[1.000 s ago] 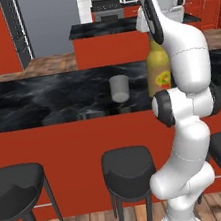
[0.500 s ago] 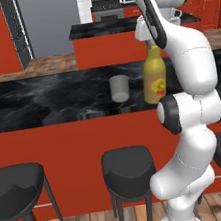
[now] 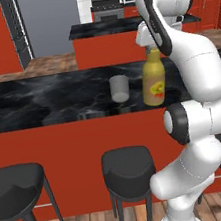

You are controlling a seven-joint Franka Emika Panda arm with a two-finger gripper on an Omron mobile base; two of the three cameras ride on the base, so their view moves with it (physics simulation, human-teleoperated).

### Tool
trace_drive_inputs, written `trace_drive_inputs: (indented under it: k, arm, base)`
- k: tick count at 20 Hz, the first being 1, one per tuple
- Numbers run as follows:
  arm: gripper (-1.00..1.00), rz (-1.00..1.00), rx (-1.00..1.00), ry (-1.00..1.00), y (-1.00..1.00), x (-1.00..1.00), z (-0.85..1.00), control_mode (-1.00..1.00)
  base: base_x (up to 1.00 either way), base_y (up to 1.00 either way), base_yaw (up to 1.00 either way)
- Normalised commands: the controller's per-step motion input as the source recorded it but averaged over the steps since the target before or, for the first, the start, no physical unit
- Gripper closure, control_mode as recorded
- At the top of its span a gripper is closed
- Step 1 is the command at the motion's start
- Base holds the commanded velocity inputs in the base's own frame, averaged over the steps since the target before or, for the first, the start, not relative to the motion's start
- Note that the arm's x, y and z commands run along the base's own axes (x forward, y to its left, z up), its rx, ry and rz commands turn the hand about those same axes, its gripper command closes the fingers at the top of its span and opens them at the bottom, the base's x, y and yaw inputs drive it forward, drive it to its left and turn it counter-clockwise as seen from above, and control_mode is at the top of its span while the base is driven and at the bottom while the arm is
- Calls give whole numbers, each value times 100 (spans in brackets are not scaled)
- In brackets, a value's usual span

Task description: There is a wine glass and glass cup on the dining counter. Place the wine bottle next to the wine glass and the juice bottle next to the glass cup.

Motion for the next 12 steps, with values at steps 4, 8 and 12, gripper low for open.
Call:
trace_drive_inputs:
  k: [4, 8, 12]
  arm:
    - [100, 0, 0, -2, 0, 29, -4, -100]
    - [100, 0, 0, 0, 0, 31, -8, -100]
    - [100, 0, 0, 0, 0, 35, -1, -100]
  base:
    - [0, 0, 0]
    - [0, 0, 0]
    - [0, 0, 0]
